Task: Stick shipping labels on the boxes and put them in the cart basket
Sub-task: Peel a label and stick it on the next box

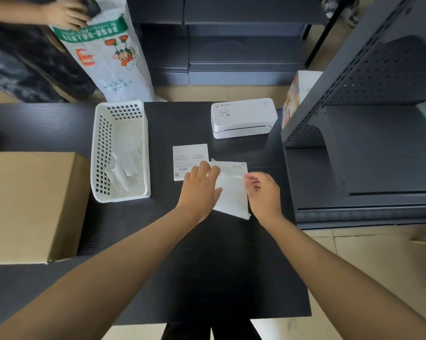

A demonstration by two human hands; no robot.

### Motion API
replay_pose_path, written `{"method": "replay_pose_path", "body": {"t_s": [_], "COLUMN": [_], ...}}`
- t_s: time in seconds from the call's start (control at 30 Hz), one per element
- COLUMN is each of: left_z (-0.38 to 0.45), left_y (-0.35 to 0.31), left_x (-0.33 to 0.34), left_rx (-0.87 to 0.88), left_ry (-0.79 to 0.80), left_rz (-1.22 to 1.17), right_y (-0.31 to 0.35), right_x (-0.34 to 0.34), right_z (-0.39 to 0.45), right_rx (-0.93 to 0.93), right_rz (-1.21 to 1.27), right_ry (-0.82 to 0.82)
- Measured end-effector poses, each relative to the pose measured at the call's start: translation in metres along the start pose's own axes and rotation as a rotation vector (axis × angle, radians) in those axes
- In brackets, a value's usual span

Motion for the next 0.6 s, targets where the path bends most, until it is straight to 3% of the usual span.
{"method": "replay_pose_path", "body": {"t_s": [0.17, 0.3, 0.43, 0.6], "left_z": [0.004, -0.004, -0.005, -0.010], "left_y": [0.016, 0.036, 0.033, 0.043], "left_x": [-0.022, -0.016, -0.024, -0.045], "left_rx": [-0.170, -0.415, -0.387, -0.439], "left_ry": [-0.153, -0.114, -0.109, -0.256], "left_rz": [-0.188, -0.387, -0.457, -0.649], "right_y": [0.018, 0.035, 0.056, 0.074], "right_x": [-0.009, -0.023, -0.038, -0.049], "right_z": [-0.005, -0.011, -0.016, -0.033], "right_rx": [-0.028, -0.103, -0.196, -0.298], "right_rz": [0.109, 0.167, 0.215, 0.225], "right_ry": [0.003, -0.051, -0.076, -0.063]}}
Point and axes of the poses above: each hand's wrist, its own z-axis towards the middle knuckle, its own x-axis out of the palm, y = z × x, the point moved 10 cm from there along z, towards the middle knuckle, and after that the axes turned 9 degrees about x, right-handed, at the moved point
